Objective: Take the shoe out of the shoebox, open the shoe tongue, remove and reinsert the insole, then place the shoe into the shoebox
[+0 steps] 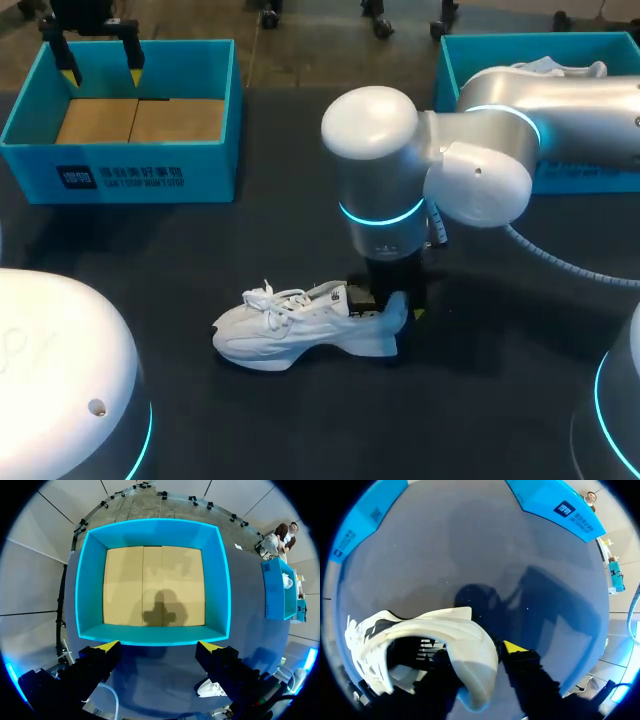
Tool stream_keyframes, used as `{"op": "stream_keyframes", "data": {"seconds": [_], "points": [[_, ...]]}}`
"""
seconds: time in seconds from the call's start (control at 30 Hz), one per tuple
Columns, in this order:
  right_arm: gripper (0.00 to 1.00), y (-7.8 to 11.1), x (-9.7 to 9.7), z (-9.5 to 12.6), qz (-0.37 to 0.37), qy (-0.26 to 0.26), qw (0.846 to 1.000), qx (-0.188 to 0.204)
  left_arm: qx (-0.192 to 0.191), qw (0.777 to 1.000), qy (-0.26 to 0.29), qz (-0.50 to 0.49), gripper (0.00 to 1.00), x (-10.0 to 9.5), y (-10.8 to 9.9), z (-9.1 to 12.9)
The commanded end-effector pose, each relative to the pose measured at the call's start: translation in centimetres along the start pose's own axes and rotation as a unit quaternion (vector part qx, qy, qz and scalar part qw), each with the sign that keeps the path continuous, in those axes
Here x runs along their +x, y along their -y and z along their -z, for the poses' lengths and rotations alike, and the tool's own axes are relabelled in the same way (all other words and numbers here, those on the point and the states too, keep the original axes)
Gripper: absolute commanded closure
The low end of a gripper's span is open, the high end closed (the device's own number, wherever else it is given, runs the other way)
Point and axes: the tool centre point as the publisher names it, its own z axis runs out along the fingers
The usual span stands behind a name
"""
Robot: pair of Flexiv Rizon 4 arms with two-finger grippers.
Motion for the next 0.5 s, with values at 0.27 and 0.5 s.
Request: {"op": "stream_keyframes", "data": {"seconds": [0.27,0.5], "points": [[0.00,-0.6,-4.1,4.7,0.007,-0.045,0.999,0.013,0.000,1.000,0.000,0.000,0.00,0.0,0.0,0.0],[0.00,-1.4,-5.6,7.5,0.068,-0.100,0.993,-0.009,0.000,1.000,0.000,0.000,0.00,0.0,0.0,0.0]]}}
